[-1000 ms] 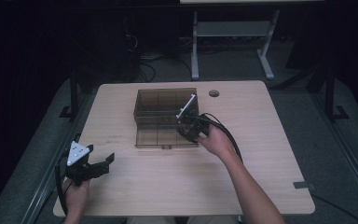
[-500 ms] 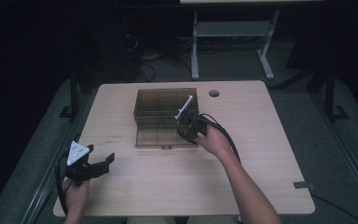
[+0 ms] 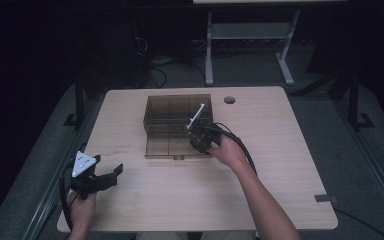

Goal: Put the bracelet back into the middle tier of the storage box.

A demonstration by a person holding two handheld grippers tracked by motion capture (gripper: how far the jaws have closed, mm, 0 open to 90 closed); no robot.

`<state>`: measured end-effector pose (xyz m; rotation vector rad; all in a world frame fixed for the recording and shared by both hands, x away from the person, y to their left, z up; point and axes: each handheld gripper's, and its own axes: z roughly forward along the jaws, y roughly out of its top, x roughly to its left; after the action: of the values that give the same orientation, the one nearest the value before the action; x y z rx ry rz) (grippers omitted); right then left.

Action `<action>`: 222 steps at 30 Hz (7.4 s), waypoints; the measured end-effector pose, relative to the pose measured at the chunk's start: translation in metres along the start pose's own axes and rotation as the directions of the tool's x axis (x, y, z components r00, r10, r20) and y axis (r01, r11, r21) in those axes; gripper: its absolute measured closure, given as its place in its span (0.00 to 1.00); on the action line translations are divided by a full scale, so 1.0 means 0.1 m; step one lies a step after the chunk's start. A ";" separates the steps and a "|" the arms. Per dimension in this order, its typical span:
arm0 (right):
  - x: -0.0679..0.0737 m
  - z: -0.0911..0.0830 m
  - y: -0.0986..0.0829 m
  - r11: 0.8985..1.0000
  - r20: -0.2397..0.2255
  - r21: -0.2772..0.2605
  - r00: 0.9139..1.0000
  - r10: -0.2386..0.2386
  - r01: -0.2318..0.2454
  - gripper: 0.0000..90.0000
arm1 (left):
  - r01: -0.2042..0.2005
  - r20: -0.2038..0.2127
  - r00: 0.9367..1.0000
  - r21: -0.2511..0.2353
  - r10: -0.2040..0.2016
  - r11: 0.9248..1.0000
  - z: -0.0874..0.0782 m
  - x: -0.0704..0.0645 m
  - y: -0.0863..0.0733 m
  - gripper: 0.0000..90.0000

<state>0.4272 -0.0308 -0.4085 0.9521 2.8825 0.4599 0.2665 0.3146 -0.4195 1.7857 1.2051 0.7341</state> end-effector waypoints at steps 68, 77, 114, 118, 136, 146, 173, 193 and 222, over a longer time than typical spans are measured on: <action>0.06 -0.31 -0.01 0.993 -0.047 -0.121 0.999 0.010 -0.016 0.52 | 0.006 -0.001 1.000 -0.007 -0.006 1.000 0.00 0.01 0.00 0.15; 0.09 -0.37 -0.03 0.990 -0.052 -0.138 0.999 0.010 -0.017 0.50 | 0.006 -0.002 1.000 -0.007 -0.006 1.000 0.00 0.01 0.00 0.15; 0.13 -0.58 -0.27 0.990 -0.076 -0.142 0.997 0.006 -0.017 0.45 | 0.012 -0.001 1.000 -0.001 -0.012 1.000 0.01 0.06 0.00 0.15; 0.11 -0.62 -0.33 0.989 -0.069 -0.146 0.998 0.013 -0.023 0.45 | 0.011 0.004 1.000 0.003 -0.011 1.000 0.03 0.05 0.00 0.15; 0.03 -0.76 -0.69 0.986 -0.033 -0.161 0.998 0.047 -0.051 0.43 | 0.008 0.010 1.000 0.000 -0.008 1.000 0.04 0.03 0.00 0.15; -0.01 -0.77 -0.88 0.984 -0.025 -0.165 0.997 0.069 -0.073 0.43 | 0.008 0.012 1.000 -0.002 -0.008 1.000 0.04 0.03 0.00 0.15; -0.11 -0.80 -1.43 0.977 0.003 -0.171 0.992 0.129 -0.126 0.42 | -0.010 0.016 1.000 0.004 0.010 1.000 0.05 -0.01 0.01 0.15; -0.05 -0.60 -1.80 0.967 -0.024 -0.190 0.985 0.169 -0.171 0.39 | -0.012 0.016 1.000 0.007 0.012 1.000 0.04 -0.01 0.01 0.15; 0.22 -0.40 -2.41 0.937 -0.005 -0.268 0.973 0.231 -0.224 0.36 | -0.013 0.020 1.000 0.017 0.013 1.000 0.07 -0.06 0.01 0.15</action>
<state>0.2654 -0.2122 -0.4429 1.2341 2.6053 0.8215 0.2703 0.3066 -0.4222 1.8124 1.1907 0.7141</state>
